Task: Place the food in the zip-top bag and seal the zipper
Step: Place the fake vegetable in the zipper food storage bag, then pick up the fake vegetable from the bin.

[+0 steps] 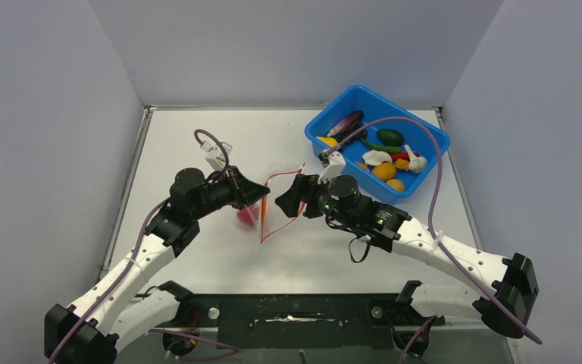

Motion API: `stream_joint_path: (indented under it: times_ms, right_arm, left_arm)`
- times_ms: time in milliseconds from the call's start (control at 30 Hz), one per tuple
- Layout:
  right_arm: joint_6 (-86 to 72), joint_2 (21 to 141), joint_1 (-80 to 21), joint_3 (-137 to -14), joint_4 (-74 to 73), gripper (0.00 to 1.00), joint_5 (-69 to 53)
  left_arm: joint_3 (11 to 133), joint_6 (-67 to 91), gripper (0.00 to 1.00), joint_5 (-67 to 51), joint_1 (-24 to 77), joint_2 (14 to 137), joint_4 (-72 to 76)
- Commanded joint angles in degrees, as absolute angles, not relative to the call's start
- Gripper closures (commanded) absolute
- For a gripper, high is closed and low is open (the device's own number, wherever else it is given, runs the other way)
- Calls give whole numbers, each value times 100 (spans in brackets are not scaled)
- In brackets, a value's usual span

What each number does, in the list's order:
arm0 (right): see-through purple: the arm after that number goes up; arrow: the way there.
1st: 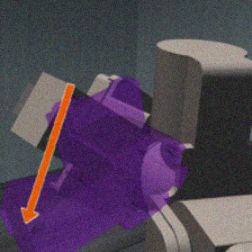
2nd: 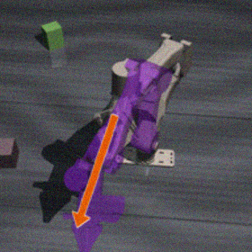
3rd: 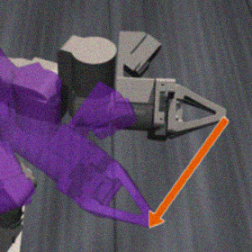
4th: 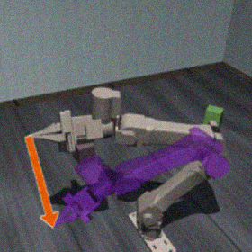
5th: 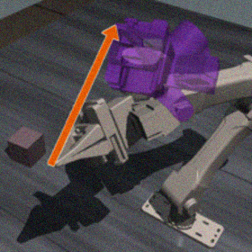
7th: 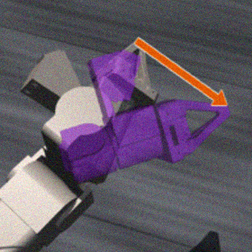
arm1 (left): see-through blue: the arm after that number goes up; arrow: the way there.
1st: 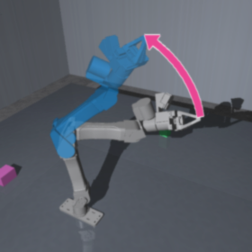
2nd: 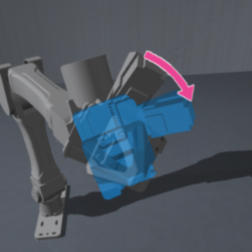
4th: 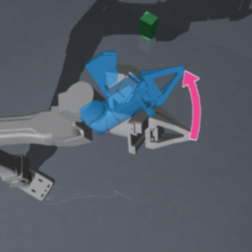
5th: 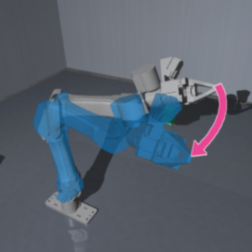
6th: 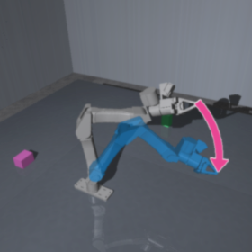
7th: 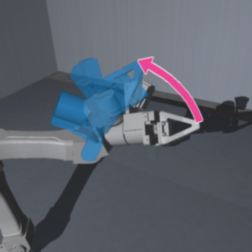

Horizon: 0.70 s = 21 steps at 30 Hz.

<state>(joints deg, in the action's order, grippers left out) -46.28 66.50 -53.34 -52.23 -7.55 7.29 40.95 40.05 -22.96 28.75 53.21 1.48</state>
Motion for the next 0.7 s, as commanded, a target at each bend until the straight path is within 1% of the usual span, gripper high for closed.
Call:
stream_joint_path:
  times_ms: [0, 100, 200, 333, 500, 567, 667]
  right_arm:
    - [-3916, 6316, -5344, -5674, -949, 18, 727]
    - [-3575, 6273, -5301, -5810, -1088, 20, 951]
    - [-3250, 6344, -5069, -6046, -1249, 20, 828]
    - [-2899, 6528, -4390, -6425, -1758, 22, 767]
    - [-2253, 6749, -3648, -6812, -2144, 24, 1174]
    - [-2031, 6931, -3246, -7051, -2370, 27, 1224]
    - [-1662, 7235, -2708, -7179, -2383, 35, 1426]
  left_arm:
    - [4115, 3414, 100, -1951, 2848, 5245, 145]
    - [4205, 2912, 100, -1591, 2848, 5289, -351]
    - [4255, 2471, 100, -1458, 2848, 5288, -629]
    - [4287, 2066, 100, -1682, 2848, 5218, -681]
    - [4090, 1367, 100, -1857, 2882, 4986, -708]
    - [3950, 1204, 100, -1854, 2876, 4880, -671]
    - [3859, 1136, 100, -1829, 2883, 4799, -628]
